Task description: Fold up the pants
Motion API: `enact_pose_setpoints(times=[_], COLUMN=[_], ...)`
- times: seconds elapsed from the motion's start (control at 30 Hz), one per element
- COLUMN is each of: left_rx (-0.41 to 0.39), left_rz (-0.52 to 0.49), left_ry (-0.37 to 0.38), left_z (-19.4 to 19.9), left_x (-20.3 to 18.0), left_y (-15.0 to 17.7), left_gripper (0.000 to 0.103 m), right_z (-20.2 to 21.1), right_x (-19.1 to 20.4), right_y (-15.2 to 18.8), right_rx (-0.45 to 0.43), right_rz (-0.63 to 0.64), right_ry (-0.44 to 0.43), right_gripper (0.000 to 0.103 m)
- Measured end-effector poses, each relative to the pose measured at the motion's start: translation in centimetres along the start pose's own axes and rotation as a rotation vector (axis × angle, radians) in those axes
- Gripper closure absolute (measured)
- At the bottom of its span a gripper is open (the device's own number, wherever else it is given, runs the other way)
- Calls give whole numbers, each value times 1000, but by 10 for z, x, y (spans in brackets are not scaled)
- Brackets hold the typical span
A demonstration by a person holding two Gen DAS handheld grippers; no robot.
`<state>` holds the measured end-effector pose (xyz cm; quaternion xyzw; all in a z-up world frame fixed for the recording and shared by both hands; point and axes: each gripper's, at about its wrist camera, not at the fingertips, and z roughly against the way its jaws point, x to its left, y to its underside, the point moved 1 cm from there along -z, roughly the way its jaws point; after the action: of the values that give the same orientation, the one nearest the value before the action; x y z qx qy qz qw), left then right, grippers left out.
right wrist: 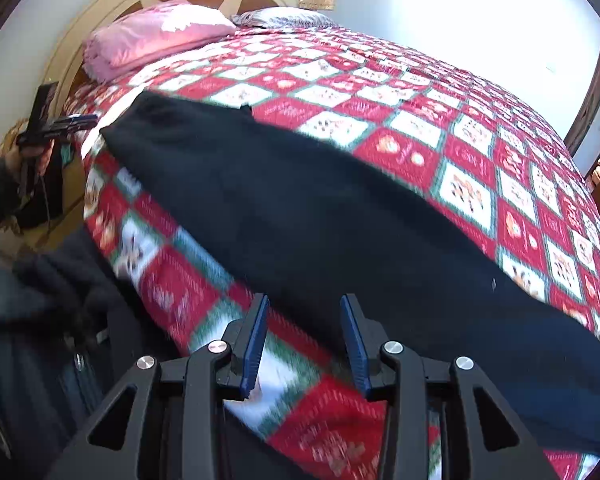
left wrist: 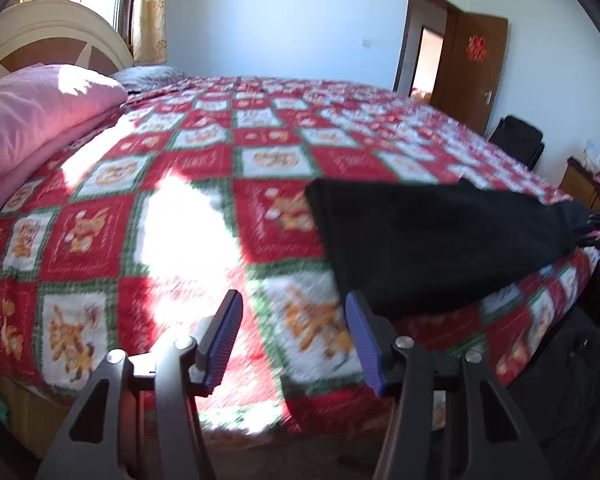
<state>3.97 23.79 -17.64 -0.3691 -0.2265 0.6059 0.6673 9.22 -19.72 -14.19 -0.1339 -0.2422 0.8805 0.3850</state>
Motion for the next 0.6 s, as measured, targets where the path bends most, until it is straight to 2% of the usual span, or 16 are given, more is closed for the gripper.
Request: enact_pose_setpoints(times=[0.07,0.27,0.47,0.53,0.6], left_rx=[-24,-75,-40,-50,-72], left_rz=[0,-46,-145,-170,-184], left_ry=[20,71,-3,-51,-69], left_z=[-5,-32,-64,-68,-67], left_x=[-11,-55,-84,-85,-84], left_y=[-12,-43,-33,-25,-21], left_gripper=[47,44,43,43,41], right_z=[-7,-37,-102,-119,-139], right_x=[0,3,12,14,14], right_y=[-23,-98,-159,-169,-175], right_rx=[-22,-92,-54,-36,-1], right_rz=[-40,-201,-317,-354,-401], right_ry=[-15,-152,-239,-252,-285], right_gripper=[64,64,64,64,64])
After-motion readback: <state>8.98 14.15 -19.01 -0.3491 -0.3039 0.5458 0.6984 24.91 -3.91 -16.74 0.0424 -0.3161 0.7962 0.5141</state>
